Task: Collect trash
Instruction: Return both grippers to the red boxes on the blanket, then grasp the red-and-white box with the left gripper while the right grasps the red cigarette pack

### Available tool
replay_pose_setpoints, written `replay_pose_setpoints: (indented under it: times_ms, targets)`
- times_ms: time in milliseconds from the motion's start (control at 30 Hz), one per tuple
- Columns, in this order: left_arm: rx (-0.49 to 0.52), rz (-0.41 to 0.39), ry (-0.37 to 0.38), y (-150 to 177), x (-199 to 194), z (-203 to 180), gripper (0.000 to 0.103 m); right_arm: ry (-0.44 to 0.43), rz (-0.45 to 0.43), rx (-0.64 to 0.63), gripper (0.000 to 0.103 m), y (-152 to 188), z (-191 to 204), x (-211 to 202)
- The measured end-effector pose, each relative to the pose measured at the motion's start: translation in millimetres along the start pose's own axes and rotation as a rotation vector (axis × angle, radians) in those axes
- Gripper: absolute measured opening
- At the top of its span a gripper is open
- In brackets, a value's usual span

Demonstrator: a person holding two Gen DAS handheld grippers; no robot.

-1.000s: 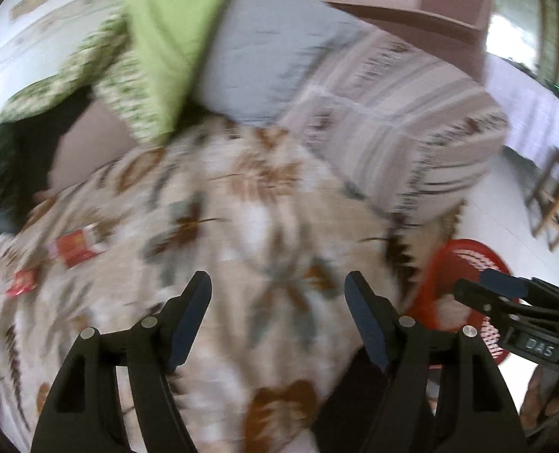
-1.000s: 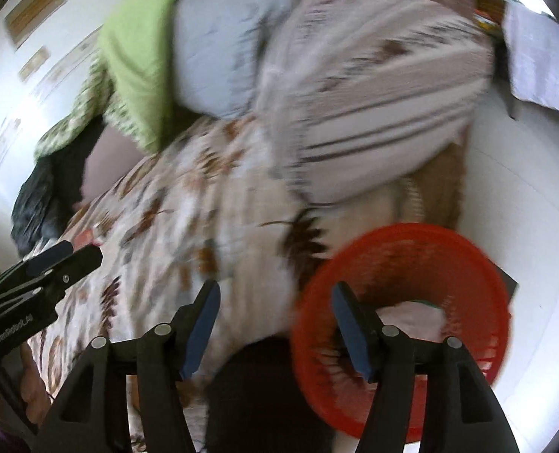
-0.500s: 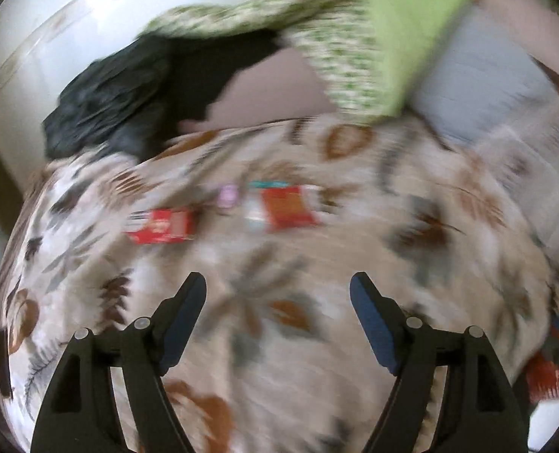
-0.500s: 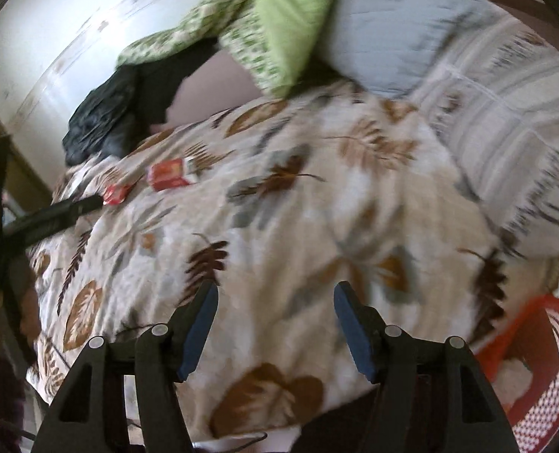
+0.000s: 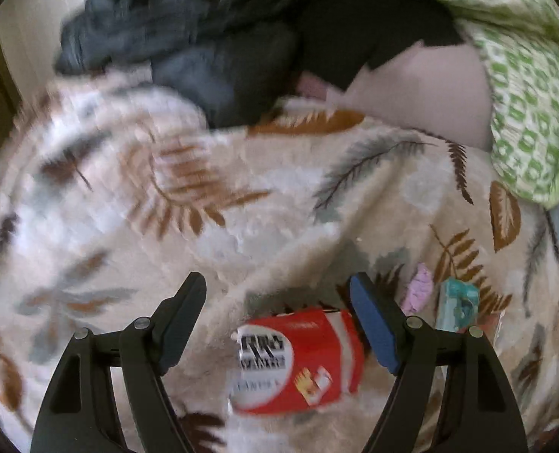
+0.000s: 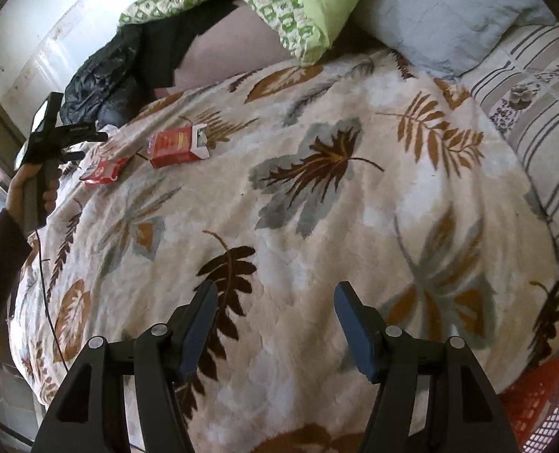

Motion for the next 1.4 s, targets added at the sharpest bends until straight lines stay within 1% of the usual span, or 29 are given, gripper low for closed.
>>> replay_pose_setpoints:
  times_ms: [33,100,167,200,233,267,333,400,467,500,567,667,733,800,867,933,1033,1067,1133,1200,1267,1333,1367,1400]
  targets:
    - [-0.004,0.022,0.041,6.4,5.0,-2.0,0.078,-0.001,0.007,-0.003,0.068,-0.5,1.4,4.0]
    - [0.013,0.066,0.163,23.8,8.7,-15.5,0.078,-0.005,0.019,-0.012,0.068,-1.9,5.7,12.5]
    - [0.047,0.073,0.278,45.1,-1.8,-35.9,0.078,-0.011,0.027,-0.018,0.068,-3.0,10.2,18.2]
    - [0.09,0.083,0.333,61.3,-8.8,-50.9,0.078,-0.018,0.031,-0.024,0.068,-3.6,13.9,21.8]
    - [0.131,0.089,0.34,72.6,-12.3,-59.7,0.078,-0.022,0.035,-0.032,0.068,-4.0,17.5,25.3]
    - [0.171,0.089,0.323,80.2,-14.6,-65.4,0.078,-0.024,0.039,-0.04,0.068,-4.2,20.9,28.7]
    - [0.257,0.077,0.264,94.3,-21.4,-74.7,0.078,-0.028,0.049,-0.049,0.068,-3.8,27.1,34.0]
    - [0.304,0.054,0.24,101.6,-32.3,-83.0,0.078,-0.036,0.057,-0.049,0.068,-2.5,32.0,36.2]
    - [0.334,0.016,0.21,100.8,-39.9,-85.8,0.078,-0.04,0.056,-0.058,0.068,-1.3,36.3,35.7]
    - [0.356,-0.021,0.15,97.2,-44.0,-86.0,0.078,-0.036,0.055,-0.069,0.068,-1.2,37.7,35.8]
    - [0.379,-0.063,0.074,90.3,-45.9,-83.7,0.078,-0.032,0.056,-0.083,0.068,-3.0,39.6,37.3]
    - [0.4,-0.093,0.029,83.3,-48.7,-81.9,0.078,-0.046,0.049,-0.097,0.068,-13.8,46.1,40.9]
    - [0.408,-0.12,0.017,79.2,-52.6,-79.8,0.078,-0.082,0.042,-0.124,0.071,-29.2,57.8,45.7]
    - [0.393,-0.13,0.015,77.2,-55.8,-73.9,0.079,-0.123,0.036,-0.141,0.074,-45.1,69.6,51.6]
    - [0.37,-0.125,0.015,75.3,-54.1,-68.1,0.079,-0.176,0.019,-0.157,0.074,-75.0,87.8,65.2]
    - [0.349,-0.119,-0.004,74.7,-54.9,-59.0,0.079,-0.214,0.009,-0.17,0.076,-102.5,104.4,81.1]
    - [0.325,-0.121,-0.014,73.3,-57.2,-49.3,0.079,-0.235,0.001,-0.21,0.076,-151.7,136.1,118.9]
    - [0.31,-0.12,-0.011,72.1,-57.2,-46.1,0.079,-0.242,0.015,-0.236,0.077,-162.9,147.7,133.0]
    - [0.286,-0.116,-0.007,68.9,-56.1,-41.0,0.079,-0.229,0.051,-0.252,0.077,-177.8,161.8,161.0]
    - [0.261,-0.115,0.002,64.8,-54.3,-36.7,0.08,-0.235,0.105,-0.262,0.077,-182.1,172.1,186.8]
    - [0.233,-0.112,0.017,59.6,-50.0,-33.9,0.08,-0.26,0.183,-0.258,0.077,-172.5,178.1,205.5]
    - [0.229,-0.113,0.026,55.3,-44.9,-35.5,0.08,-0.342,0.269,-0.272,0.077,-150.7,187.5,207.9]
    - [0.235,-0.112,0.027,53.8,-41.3,-37.1,0.081,-0.364,0.281,-0.307,0.077,-139.2,192.4,202.9]
    - [0.246,-0.107,0.028,52.7,-35.9,-39.8,0.081,-0.367,0.281,-0.343,0.077,-131.0,195.9,199.0]
Point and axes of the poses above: each gripper's, at about its wrist camera, not at the fingertips, and x roughly the way its jaws point, z to its left, y to its underside, the point moved 10 cm from there along x, roughly the way its jaws point, and after that the axes turned 6 degrees about x, right-handed, at the moved point
